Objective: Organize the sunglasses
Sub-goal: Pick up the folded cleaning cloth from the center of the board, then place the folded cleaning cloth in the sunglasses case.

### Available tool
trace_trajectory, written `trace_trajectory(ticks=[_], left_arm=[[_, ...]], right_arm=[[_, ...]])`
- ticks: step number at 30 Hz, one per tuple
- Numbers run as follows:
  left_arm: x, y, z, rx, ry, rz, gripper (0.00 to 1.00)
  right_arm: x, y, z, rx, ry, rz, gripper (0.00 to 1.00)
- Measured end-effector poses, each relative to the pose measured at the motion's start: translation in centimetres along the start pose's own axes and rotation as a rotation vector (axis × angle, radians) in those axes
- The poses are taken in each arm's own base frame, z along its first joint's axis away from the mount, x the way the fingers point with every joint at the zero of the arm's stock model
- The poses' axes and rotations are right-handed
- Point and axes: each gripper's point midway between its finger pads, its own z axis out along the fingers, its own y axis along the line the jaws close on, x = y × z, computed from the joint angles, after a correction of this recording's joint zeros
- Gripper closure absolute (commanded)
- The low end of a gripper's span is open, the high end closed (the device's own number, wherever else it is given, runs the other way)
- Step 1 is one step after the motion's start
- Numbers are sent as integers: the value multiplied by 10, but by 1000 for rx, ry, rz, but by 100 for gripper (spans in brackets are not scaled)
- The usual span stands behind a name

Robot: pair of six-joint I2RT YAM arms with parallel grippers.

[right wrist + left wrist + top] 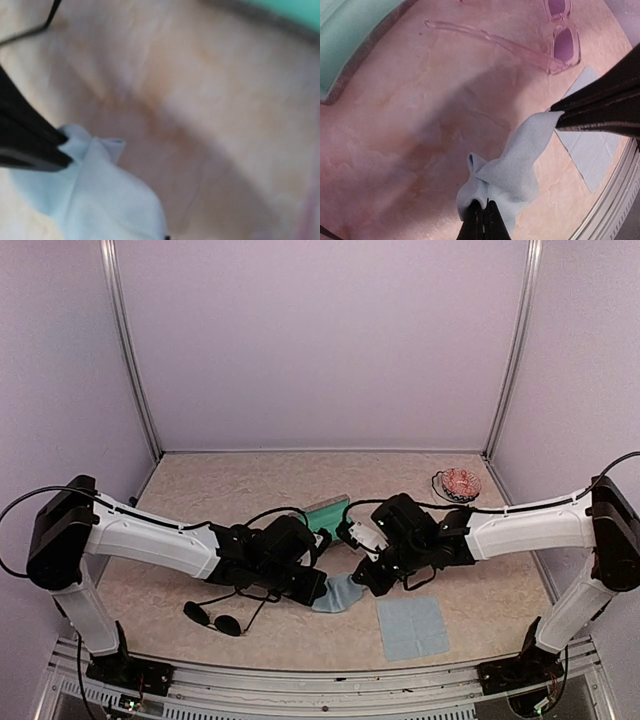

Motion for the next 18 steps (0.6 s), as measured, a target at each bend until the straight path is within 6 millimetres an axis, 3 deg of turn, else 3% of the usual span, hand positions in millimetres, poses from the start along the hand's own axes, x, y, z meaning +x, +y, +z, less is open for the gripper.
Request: trace_trajectory(ticks=[9, 18], left_arm=[[-40, 12, -3, 6, -105, -70, 100], [-75, 33, 8, -23, -182, -140, 100]], right_arm=[[-42, -33, -10, 75, -76, 22, 100], [-60, -67, 1, 132, -72, 45, 100]])
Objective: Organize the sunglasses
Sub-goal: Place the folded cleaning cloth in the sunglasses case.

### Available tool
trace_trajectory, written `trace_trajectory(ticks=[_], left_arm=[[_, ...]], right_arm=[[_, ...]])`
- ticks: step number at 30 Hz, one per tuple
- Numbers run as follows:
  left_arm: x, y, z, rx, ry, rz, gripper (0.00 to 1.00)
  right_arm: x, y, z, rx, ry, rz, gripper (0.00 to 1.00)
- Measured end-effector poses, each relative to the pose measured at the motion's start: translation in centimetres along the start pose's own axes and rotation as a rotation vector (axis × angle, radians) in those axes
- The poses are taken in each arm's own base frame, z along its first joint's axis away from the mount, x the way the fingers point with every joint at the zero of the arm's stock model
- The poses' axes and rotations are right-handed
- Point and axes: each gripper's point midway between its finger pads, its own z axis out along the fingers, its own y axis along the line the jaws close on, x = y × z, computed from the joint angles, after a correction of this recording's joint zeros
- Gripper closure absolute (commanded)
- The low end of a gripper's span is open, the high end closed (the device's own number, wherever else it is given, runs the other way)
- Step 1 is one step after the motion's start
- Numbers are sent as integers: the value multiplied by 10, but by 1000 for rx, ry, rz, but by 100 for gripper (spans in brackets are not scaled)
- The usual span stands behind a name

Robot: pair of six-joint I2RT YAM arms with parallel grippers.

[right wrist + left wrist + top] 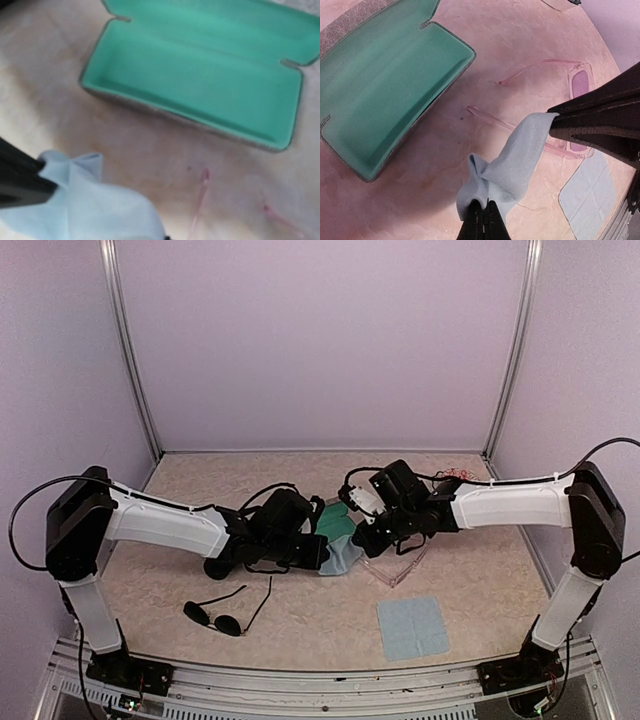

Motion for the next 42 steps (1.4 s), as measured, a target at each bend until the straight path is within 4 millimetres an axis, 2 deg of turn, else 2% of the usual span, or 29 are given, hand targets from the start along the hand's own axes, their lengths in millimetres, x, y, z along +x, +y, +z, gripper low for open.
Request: trace_trajectory(ticks=[6, 14, 19, 24, 31, 36, 42], left_arm=[[-12, 8, 14, -43, -27, -17, 100], [-30, 29, 17, -117, -90, -66, 100], [-39, 35, 26, -149, -120, -76, 100], [-40, 42, 30, -178, -132, -79, 100], [-51, 48, 29, -218, -179, -88, 100], [-51, 57, 32, -251, -189, -88, 100], [-50, 64, 37, -283, -196, -88, 100]], right_arm=[[-7, -17, 16, 30, 15, 8, 100], [-19, -50, 31, 86, 11, 38, 100], [-33, -64, 39, 102, -13, 51, 100], [-42, -69, 48, 100, -25, 53, 100], [-51, -74, 61, 97, -32, 48, 100], [-60, -77, 66, 94, -45, 45, 100], [-58, -79, 75, 91, -28, 43, 100]])
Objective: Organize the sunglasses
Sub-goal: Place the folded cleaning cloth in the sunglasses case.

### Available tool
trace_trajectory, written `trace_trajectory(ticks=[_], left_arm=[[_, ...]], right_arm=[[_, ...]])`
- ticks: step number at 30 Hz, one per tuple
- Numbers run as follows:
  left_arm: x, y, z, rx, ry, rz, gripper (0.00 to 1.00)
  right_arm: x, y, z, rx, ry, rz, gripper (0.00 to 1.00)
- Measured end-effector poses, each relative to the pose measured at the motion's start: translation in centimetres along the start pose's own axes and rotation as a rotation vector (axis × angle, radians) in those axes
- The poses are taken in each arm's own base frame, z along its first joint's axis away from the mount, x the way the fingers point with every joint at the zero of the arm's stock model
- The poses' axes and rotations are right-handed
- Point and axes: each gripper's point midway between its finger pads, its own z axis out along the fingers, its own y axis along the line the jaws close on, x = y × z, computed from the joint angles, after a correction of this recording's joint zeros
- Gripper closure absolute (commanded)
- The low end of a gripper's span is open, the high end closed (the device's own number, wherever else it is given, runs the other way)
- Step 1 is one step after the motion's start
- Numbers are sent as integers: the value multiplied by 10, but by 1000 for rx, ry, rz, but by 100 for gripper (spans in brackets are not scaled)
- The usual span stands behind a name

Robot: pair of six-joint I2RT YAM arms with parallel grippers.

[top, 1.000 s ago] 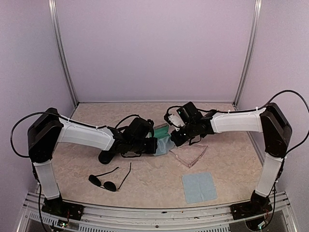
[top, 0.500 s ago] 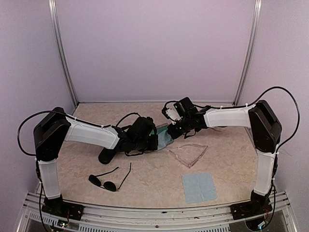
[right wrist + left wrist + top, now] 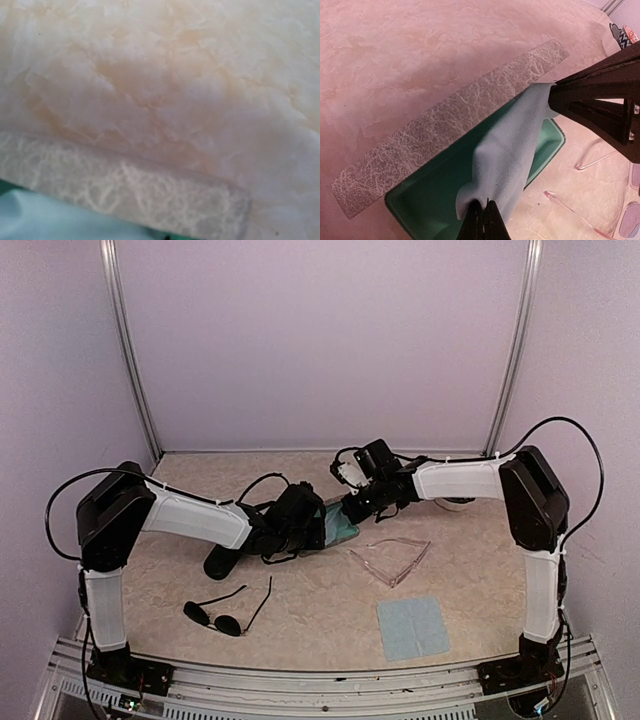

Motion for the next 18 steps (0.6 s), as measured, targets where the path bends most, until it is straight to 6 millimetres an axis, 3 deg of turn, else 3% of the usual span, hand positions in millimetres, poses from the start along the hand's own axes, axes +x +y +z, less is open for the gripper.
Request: trace_trajectory(ticks=[14, 18], left_arm=[[3, 14, 10, -63, -13, 10, 100], [2, 19, 11, -82, -23, 11, 100]], right_arm=[[6, 0, 14, -8, 35, -2, 99], [7, 0, 19, -8, 43, 0, 89]])
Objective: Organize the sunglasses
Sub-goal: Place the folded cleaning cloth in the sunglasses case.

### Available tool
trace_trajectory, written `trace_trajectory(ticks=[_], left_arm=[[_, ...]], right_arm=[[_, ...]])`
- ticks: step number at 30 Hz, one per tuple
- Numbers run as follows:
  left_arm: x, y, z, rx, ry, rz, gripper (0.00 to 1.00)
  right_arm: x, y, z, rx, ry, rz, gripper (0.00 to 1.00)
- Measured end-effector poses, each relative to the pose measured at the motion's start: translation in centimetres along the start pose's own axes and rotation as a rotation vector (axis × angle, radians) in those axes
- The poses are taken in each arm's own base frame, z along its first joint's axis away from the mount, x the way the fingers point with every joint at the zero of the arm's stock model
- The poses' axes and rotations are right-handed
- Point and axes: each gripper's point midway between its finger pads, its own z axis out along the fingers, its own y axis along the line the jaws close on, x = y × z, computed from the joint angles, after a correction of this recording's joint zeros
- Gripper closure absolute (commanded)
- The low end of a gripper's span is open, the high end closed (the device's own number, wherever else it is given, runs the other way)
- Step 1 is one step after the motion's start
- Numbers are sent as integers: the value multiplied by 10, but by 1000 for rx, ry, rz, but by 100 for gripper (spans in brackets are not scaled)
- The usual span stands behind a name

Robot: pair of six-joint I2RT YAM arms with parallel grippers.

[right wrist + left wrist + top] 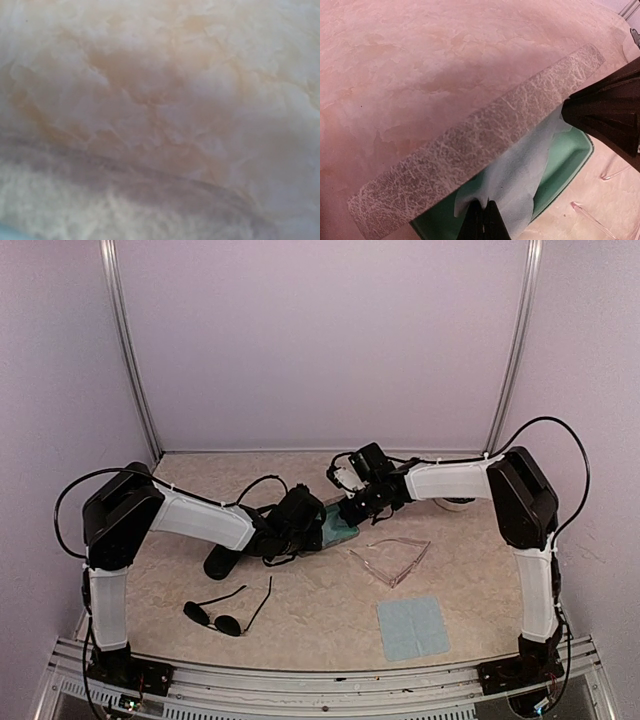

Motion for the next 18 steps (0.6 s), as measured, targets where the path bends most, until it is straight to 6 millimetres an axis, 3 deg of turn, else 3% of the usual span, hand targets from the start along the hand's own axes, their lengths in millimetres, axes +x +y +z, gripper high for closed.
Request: trace_trajectory(ticks=[6, 18], left_arm=[[-3, 2, 2, -14, -19, 2, 100], [-2, 10, 8, -51, -39, 19, 100]], right_arm=[[-5, -1, -1, 4, -11, 8, 71], [-6, -2, -2, 10, -16, 14, 68]])
